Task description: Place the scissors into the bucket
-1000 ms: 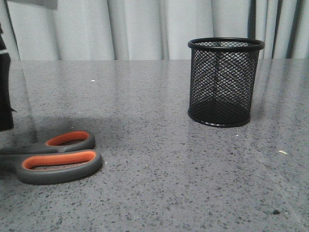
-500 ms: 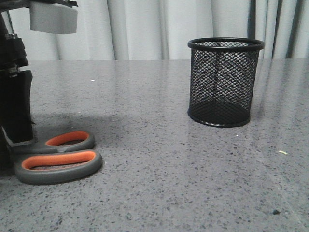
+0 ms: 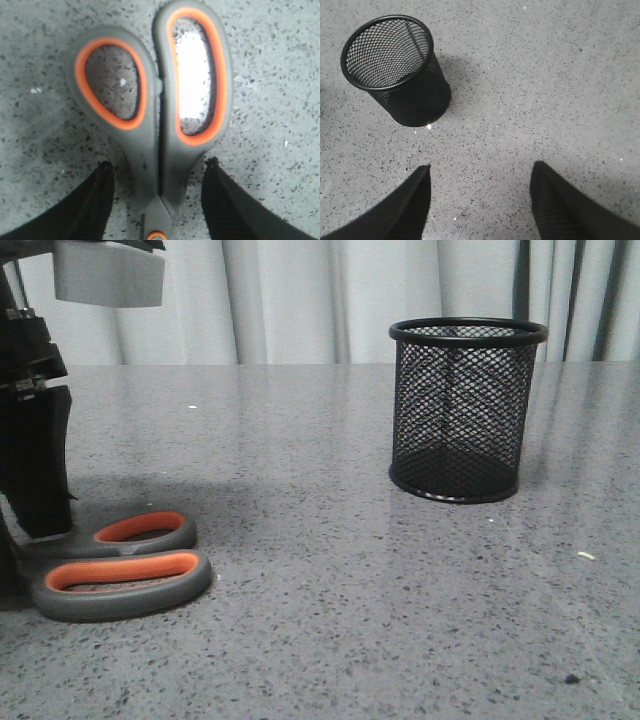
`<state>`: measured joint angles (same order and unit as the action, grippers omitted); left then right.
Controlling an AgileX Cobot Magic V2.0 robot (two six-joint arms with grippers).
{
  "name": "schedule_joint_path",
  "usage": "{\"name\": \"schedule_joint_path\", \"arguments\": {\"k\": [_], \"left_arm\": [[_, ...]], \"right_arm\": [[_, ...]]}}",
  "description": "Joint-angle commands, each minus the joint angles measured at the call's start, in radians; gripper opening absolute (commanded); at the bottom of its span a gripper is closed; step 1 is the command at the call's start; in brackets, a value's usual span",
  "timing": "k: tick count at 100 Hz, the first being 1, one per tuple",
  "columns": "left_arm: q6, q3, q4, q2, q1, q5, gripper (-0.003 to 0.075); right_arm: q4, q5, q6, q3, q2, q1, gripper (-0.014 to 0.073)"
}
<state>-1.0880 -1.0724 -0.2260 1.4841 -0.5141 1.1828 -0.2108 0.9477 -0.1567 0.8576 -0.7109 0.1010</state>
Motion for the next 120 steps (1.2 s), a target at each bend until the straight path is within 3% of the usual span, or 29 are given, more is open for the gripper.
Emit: {"name": "schedule_joint_path", "arguments": {"k": [1, 88, 96, 120], "left_arm": [[-0.007, -0.030, -0.031, -0.020, -0.008, 0.006, 0.0370], [-0.058, -0.030, -0.052, 0.058, -0.008, 0.037, 0.0360], [-0.058, -0.030, -0.052, 0.058, -0.008, 0.037, 0.0312], [-0.058, -0.030, -0.056, 0.058, -0.008, 0.037, 0.0072]], "right_arm": [[-0.021, -0.058, -0.010, 0.036, -0.004, 0.002, 0.0394], [-0.032, -0.055, -0.010, 0.036, -0.004, 0.002, 0.0394], [-0.032, -0.055, -0.010, 0.036, -0.004, 0.002, 0.0394], [-0.032, -0.055, -0.010, 0.036, -0.004, 0.002, 0.0394]]}}
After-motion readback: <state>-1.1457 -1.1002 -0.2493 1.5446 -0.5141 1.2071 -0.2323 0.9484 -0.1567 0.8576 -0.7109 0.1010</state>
